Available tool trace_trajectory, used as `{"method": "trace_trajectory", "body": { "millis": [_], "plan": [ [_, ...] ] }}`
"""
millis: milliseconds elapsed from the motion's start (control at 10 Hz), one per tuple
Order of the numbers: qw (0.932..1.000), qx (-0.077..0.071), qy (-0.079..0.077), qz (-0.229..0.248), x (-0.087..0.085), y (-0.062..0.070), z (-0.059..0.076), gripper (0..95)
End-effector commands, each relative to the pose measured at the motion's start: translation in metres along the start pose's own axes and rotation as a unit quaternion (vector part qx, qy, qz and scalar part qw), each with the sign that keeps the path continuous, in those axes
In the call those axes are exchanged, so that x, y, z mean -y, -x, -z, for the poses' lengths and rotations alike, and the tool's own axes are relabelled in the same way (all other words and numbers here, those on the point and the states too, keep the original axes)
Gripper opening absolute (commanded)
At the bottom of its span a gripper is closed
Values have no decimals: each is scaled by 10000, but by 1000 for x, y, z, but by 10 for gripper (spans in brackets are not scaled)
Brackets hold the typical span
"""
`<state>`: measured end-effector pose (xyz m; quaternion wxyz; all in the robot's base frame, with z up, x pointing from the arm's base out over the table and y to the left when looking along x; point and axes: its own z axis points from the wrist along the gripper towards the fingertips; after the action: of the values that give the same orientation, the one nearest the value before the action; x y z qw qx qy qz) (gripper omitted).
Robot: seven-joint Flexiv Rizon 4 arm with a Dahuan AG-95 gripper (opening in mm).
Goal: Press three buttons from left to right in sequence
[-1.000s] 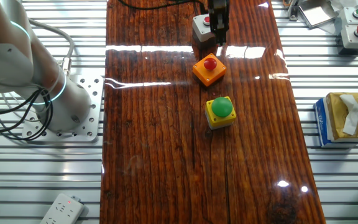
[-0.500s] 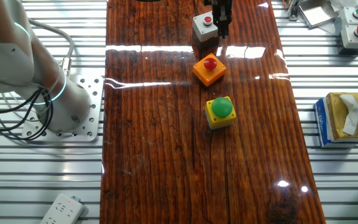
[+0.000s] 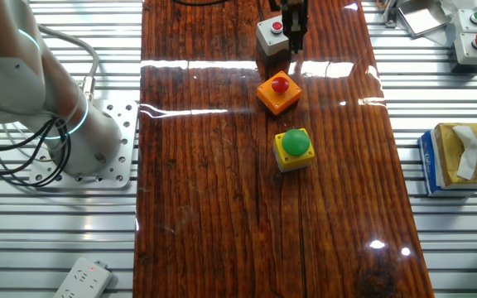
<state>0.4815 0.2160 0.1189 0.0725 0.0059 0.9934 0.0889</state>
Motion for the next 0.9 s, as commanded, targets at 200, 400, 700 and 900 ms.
{"method": "trace_trajectory", "body": {
  "millis": [200, 400, 700, 900],
  "plan": [
    [9996, 114, -222, 93, 1, 0, -4, 760],
    [9973, 84, -663, 315, 1, -1, -4, 760],
    [9938, 10, -981, 528, 1, -1, -4, 760],
    [9936, 4, -977, 570, 1, -1, -4, 760]
  ]
}}
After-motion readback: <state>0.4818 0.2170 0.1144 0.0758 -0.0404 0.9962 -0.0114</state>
